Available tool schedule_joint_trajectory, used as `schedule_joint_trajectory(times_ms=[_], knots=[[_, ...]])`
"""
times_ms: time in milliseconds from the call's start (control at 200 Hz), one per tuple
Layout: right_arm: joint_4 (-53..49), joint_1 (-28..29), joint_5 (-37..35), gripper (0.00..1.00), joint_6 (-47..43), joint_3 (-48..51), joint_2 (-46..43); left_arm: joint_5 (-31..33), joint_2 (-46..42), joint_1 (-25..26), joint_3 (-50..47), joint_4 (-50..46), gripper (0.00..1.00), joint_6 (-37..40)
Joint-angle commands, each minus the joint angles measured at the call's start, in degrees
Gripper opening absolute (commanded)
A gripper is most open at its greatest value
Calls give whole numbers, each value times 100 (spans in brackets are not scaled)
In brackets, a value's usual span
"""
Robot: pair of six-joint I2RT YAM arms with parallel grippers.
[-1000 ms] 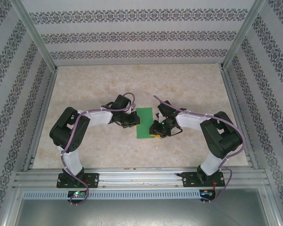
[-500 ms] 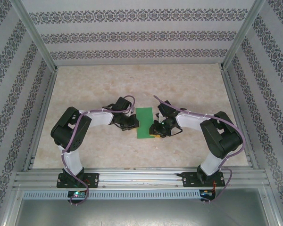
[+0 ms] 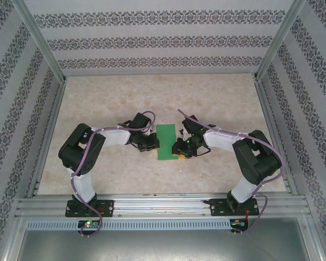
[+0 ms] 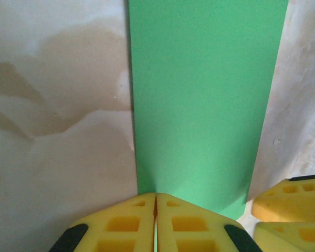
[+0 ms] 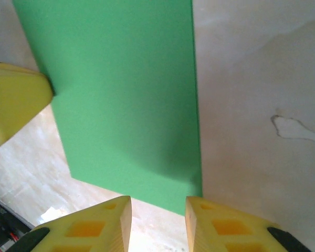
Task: Fold a paper plane with a square sheet of paper (fold left side to right side)
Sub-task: Fold the triangle a second time at the center of the table.
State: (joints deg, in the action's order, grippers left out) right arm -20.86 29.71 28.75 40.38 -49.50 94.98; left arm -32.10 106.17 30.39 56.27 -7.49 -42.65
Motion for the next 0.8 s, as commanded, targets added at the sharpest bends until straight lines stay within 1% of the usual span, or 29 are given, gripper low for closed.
schedule_joint_trajectory(times_ms=[0, 320, 445, 640, 794], knots=[[-123, -127, -89, 34, -37, 100, -286, 139, 195, 70, -60, -385, 9, 122], [-237, -30, -98, 34, -92, 180, -73, 217, 237, 65, -30, -512, 8, 111], [-317, 50, -171, 34, -89, 142, 19, 294, 219, 65, -14, -651, 6, 125], [-442, 72, -342, 35, -96, 129, -49, 365, 111, 70, -100, -780, 6, 226], [-487, 78, -306, 35, -136, 124, -59, 360, 25, 64, -245, -692, 6, 164]])
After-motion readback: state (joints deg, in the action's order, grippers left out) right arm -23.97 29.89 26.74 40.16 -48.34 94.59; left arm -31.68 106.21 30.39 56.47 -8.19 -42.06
